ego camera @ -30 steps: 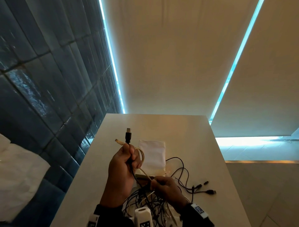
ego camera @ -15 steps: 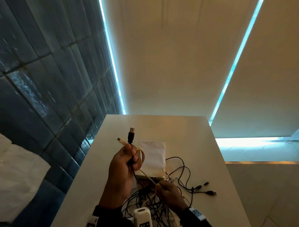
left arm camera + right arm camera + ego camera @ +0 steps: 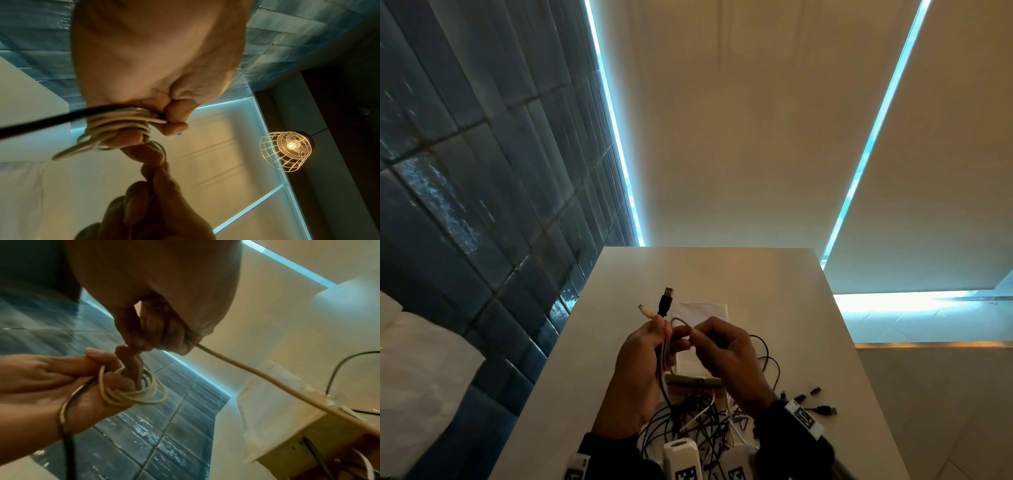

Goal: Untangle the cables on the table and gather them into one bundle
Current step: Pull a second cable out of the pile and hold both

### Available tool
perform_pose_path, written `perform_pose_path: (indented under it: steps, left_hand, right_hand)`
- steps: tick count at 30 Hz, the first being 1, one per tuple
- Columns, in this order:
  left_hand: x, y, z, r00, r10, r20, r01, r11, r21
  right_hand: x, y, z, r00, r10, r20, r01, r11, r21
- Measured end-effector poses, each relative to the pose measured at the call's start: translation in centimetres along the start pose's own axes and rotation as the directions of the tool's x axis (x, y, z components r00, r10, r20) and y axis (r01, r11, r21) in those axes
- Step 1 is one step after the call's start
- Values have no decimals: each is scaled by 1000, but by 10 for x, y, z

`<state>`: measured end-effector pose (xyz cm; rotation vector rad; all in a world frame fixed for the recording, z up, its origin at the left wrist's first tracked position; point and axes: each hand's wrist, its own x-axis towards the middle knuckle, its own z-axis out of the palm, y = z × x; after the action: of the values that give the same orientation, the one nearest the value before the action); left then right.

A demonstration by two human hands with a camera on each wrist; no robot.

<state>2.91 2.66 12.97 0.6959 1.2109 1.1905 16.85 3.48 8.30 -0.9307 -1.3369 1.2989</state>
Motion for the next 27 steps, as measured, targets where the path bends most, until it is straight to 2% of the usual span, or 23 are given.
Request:
perform_pose_path:
  steps: [4,7,12,15,20,27]
  left_hand:
    - [0,1,-2,1000,11,-12,-13,993,-121]
    - [-2,0,-2,1000,-7,27,12,977,-212]
    - [-5,6,-2,989,52,136,17,887,-462]
    - [-4,7,-4,985,107,133,-35,889,-457]
    - [-5,7,-4,978,152,145,-72,890,-449]
    - [-7,7,-5,969,186,163,-106,908,-404]
  right_hand:
    - [-7,-3,2,997,-14,75,11,999,41]
    - [-12,1,5,989,22,144,-24,1000,14]
    - [-16,14,6,962,131,241,-128,991,-30]
    - [-19,26,3,949,186,255,-185,982,-28]
    - [-22,47,-3,954,223,203,-196,970,-144]
    - [-30,67,-8,952,261,161,-242,962,-129]
